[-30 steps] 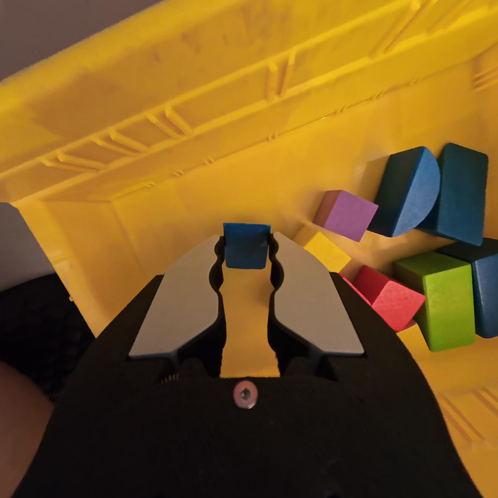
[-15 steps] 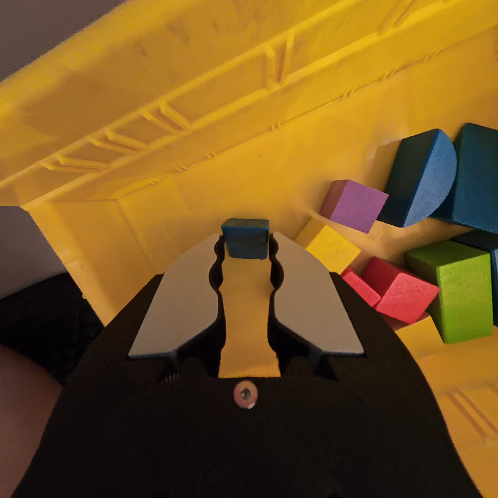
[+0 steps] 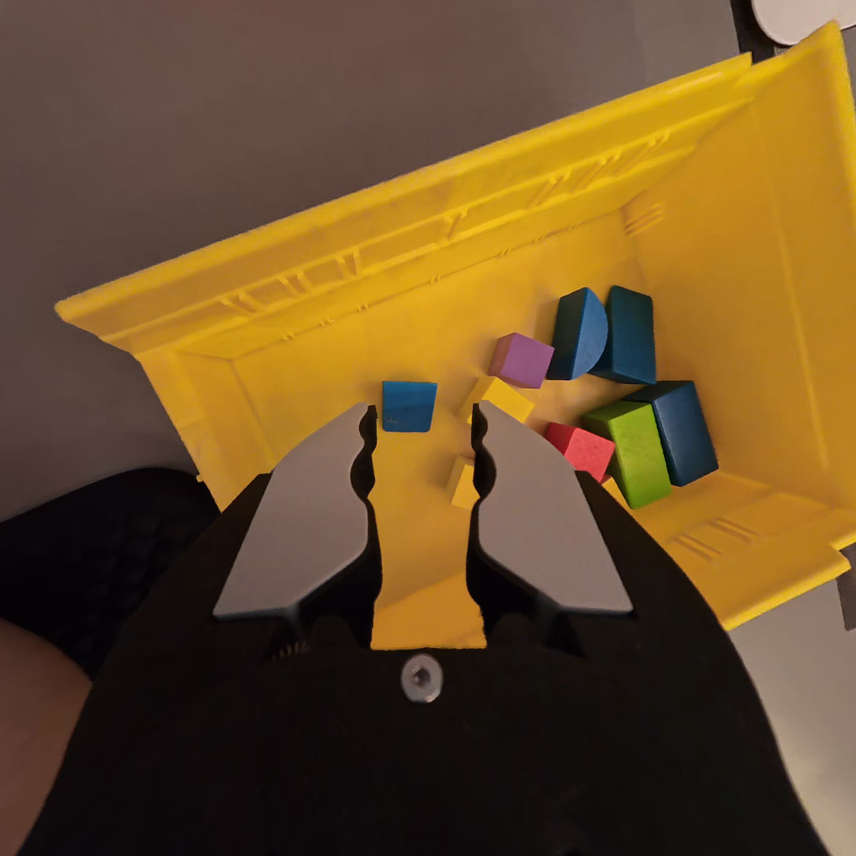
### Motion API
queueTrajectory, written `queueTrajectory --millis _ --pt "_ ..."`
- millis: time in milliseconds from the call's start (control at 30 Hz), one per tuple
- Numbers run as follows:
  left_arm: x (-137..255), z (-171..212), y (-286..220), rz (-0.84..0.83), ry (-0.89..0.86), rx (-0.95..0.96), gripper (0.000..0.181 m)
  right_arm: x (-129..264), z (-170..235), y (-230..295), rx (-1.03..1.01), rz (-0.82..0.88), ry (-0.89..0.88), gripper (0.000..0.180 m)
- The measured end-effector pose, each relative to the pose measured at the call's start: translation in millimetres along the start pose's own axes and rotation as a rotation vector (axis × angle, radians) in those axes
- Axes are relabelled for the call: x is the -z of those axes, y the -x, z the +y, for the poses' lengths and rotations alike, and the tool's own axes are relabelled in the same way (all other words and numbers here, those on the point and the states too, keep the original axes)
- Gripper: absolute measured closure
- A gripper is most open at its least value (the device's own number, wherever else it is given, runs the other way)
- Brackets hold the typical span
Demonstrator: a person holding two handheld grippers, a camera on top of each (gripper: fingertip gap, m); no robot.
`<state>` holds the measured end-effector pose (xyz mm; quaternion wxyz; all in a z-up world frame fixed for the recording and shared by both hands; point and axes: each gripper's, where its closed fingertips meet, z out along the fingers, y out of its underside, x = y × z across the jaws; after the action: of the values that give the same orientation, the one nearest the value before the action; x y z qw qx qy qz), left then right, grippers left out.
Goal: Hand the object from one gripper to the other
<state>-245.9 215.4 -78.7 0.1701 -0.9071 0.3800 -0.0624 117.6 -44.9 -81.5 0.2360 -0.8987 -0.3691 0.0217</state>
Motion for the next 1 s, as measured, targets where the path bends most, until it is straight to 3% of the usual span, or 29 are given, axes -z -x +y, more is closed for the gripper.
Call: queueTrajectory --millis 233,400,800,1000 --pt "-31.9 2.0 16.5 -0.103 0.089 0.038 0.100 -2.3 -1.8 1.1 0.017 -0.001 0.018 0.139" --pt "-45.8 6.1 19.0 -0.120 0.132 0.051 0.099 -1.6 -1.2 2.6 0.019 -0.007 0.021 0.139" --pt "-57.1 11.4 24.6 -0.144 0.176 0.056 0.099 -5.5 0.9 5.3 0.027 -0.024 0.050 0.139" --pt "-58.5 9.0 23.4 -0.154 0.171 0.052 0.110 -6.0 2.9 5.4 0.026 -0.025 0.062 0.139"
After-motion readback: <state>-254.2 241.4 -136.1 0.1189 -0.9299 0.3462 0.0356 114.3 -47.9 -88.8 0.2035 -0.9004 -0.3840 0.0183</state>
